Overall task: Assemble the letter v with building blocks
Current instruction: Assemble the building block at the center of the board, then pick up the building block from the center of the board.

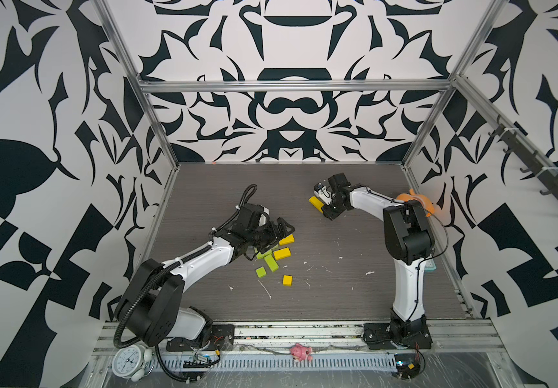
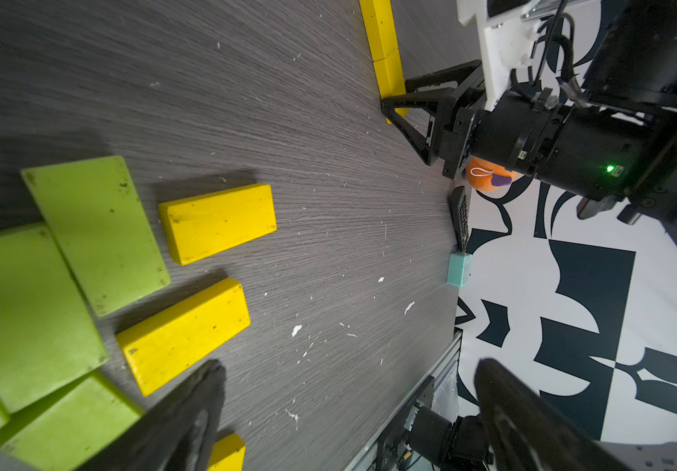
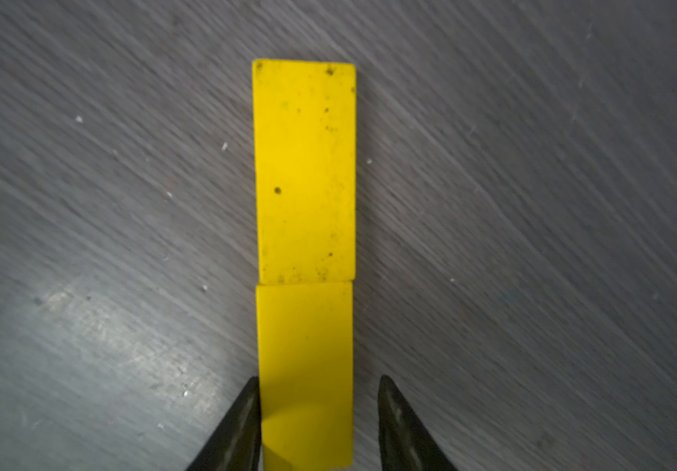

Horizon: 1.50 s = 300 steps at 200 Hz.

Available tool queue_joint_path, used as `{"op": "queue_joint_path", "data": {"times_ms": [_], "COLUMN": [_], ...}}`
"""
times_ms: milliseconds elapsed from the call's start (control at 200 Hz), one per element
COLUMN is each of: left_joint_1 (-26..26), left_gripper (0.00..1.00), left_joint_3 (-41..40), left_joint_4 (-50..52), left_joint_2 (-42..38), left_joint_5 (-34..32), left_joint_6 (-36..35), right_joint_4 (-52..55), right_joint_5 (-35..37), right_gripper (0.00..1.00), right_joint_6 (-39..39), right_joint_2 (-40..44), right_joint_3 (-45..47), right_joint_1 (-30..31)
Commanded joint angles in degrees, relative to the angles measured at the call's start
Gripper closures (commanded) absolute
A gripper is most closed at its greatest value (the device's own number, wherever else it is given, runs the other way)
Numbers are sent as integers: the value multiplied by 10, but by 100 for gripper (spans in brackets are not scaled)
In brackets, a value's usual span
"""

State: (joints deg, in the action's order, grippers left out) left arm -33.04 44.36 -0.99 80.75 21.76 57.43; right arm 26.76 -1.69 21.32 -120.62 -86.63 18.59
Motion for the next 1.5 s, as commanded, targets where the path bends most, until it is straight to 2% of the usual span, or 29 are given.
{"op": "queue_joint_path", "data": {"times_ms": [0,810,1040,1160,1200,1260,1340,1495], "left_joint_1": [-2,-4,-6,-6,-6,-6,-5,7], "left_gripper": [1,1,0,1,1,1,1,1], "left_joint_3": [15,10,8,16,23,38,54,55], "left_joint_4": [13,16,22,37,53,89,139,212], "left_joint_2": [1,-6,-12,-18,-21,-30,-48,-103], "left_joint_5": [-8,-9,-10,-10,-12,-21,-40,-70], "left_joint_6": [-1,-1,-1,-10,-19,-40,-67,-106], "right_joint_4": [27,31,20,7,6,-2,0,45], "right_joint_5": [7,2,-1,13,18,36,54,86], "right_gripper": [52,46,37,24,18,1,1,1], "right_joint_6": [-6,-4,-14,-32,-41,-64,-116,-274], "right_joint_2": [-27,-20,29,72,91,125,171,237], "right_joint_3": [-7,-9,3,13,15,24,37,74], "right_joint_1": [4,13,22,23,23,27,35,72]}}
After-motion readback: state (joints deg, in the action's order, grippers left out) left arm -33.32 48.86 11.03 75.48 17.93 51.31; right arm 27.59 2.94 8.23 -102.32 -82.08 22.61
